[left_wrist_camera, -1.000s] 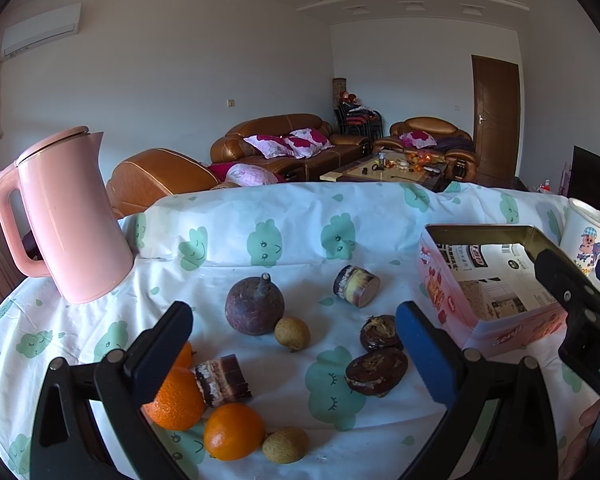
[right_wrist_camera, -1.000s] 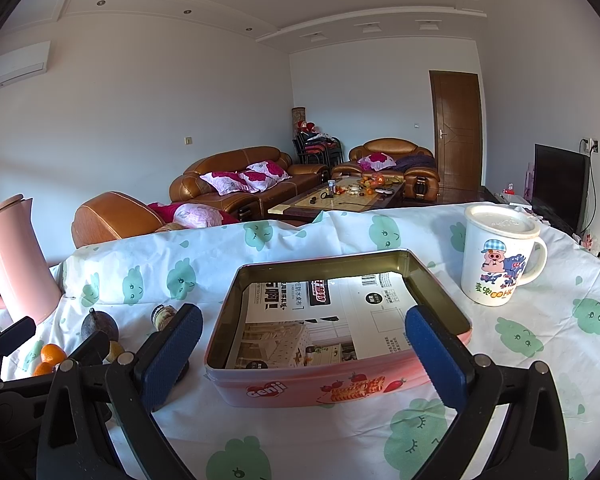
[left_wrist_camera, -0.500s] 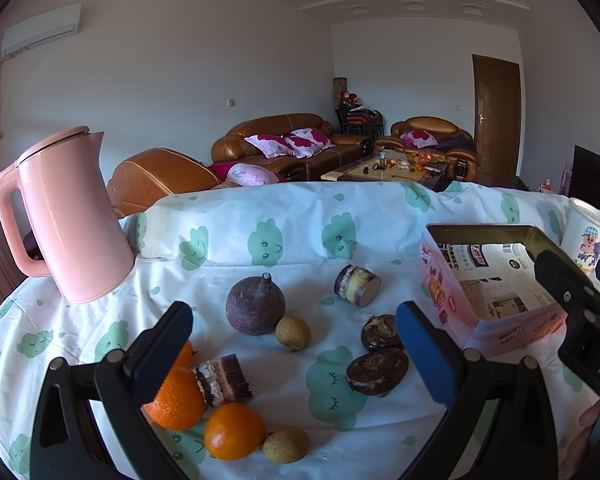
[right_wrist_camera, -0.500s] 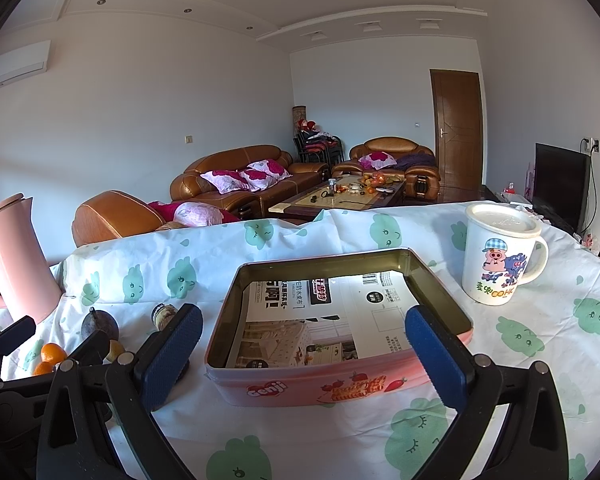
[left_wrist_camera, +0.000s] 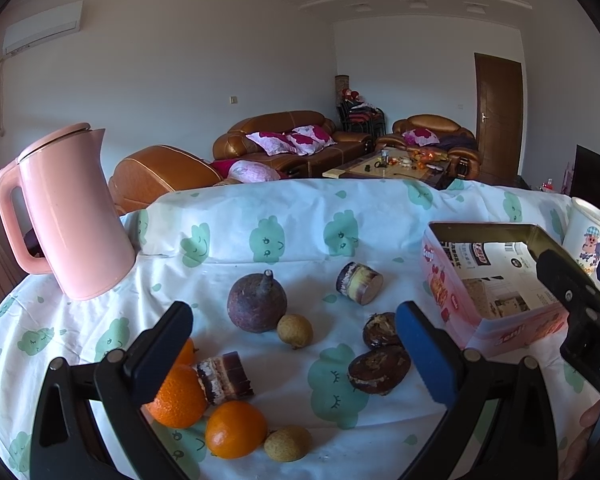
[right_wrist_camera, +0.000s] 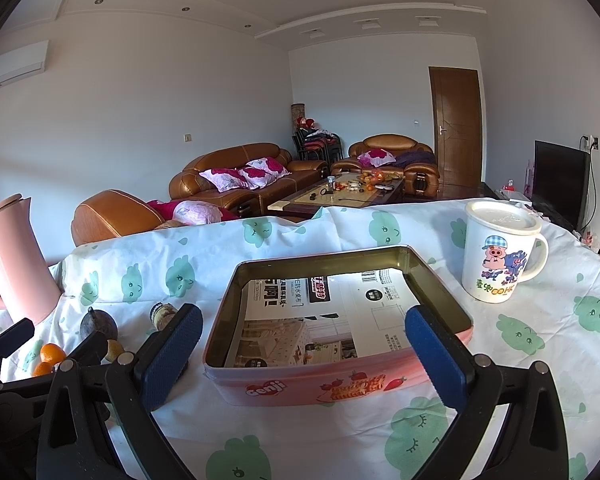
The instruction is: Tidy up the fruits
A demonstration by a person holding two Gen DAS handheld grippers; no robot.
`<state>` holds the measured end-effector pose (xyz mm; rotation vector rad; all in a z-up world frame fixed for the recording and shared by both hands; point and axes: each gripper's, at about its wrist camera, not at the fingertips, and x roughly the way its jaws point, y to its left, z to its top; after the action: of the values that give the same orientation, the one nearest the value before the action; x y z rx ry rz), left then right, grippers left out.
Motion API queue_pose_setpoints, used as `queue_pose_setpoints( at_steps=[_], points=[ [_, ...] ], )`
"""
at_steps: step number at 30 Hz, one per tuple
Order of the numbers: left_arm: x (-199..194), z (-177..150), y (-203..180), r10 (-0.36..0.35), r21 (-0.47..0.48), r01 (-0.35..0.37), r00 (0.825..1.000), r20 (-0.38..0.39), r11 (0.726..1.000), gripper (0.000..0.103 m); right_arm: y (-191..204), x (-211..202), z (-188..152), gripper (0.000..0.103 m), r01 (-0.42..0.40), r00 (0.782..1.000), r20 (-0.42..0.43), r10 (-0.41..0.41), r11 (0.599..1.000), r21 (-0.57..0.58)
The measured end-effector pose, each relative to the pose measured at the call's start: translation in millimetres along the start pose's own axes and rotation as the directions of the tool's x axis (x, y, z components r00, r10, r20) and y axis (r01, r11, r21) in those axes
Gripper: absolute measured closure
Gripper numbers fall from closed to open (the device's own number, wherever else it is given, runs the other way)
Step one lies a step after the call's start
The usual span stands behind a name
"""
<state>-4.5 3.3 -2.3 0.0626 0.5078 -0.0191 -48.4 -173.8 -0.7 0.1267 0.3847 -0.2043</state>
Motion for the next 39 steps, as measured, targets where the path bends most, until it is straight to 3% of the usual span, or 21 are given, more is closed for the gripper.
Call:
queue_pose_setpoints(
  at_steps=[39],
  points=[
    [3.8, -0.6, 6.6, -0.002, -0.033, 0.001, 0.999, -0.034, 0.999, 0.000, 5.7, 4.3, -3.2, 0.001, -0.042, 0.998, -0.045, 0.042, 0.999, -0.011]
  ],
)
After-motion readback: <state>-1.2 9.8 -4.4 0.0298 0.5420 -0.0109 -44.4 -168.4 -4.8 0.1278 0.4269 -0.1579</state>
